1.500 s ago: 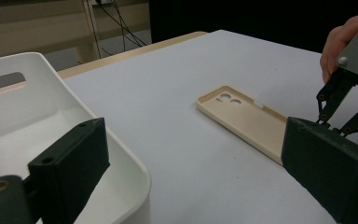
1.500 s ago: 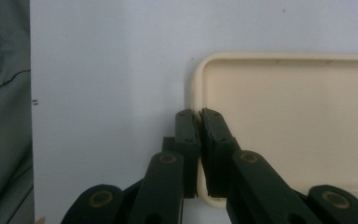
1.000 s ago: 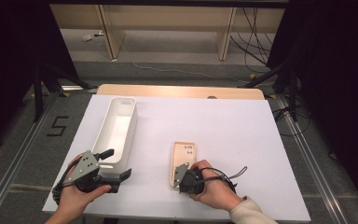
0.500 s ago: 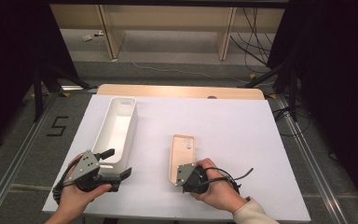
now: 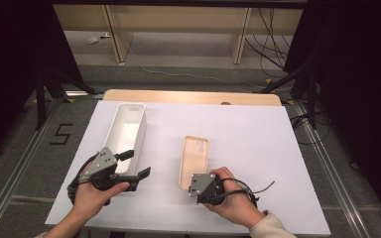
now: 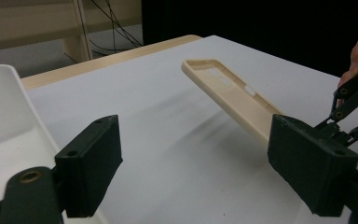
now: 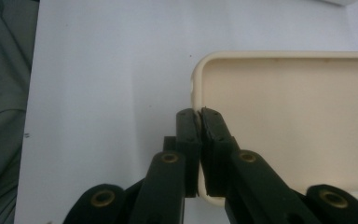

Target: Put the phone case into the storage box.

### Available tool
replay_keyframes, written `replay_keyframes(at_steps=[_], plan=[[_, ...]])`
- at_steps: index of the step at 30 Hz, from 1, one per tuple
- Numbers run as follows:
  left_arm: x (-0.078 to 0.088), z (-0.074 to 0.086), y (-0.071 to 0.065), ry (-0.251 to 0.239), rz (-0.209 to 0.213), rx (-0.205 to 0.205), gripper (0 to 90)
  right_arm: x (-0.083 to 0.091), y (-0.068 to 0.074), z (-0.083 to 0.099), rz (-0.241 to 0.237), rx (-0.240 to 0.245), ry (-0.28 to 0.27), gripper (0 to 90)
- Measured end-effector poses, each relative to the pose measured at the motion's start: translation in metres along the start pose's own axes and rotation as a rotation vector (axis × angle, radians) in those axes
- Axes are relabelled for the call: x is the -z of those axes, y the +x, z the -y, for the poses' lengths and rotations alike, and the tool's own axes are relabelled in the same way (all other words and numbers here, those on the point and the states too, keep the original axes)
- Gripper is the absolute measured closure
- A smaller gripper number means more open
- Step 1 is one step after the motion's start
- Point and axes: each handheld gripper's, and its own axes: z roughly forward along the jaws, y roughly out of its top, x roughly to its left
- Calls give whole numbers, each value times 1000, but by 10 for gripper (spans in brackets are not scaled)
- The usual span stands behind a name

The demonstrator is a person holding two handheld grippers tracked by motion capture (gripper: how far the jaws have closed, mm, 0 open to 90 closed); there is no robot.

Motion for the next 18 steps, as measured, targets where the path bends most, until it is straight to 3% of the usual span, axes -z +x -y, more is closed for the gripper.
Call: replay_keyframes(at_steps=[4,6,9,11,15,18], plan=[[-13,-10,0,19,15,5,185,2,2,-1,8,3,-24,876],[-28,-21,0,41,27,6,196,3,2,-1,22,9,-31,876],[-39,-28,0,44,36,23,204,3,2,-2,24,7,-38,876],[-54,-36,-1,69,53,41,219,4,3,-2,21,7,-42,876],[-73,-41,-3,97,63,45,229,4,3,-2,29,14,-51,876],[-83,-41,-5,123,68,71,235,4,5,-3,18,16,-51,876]])
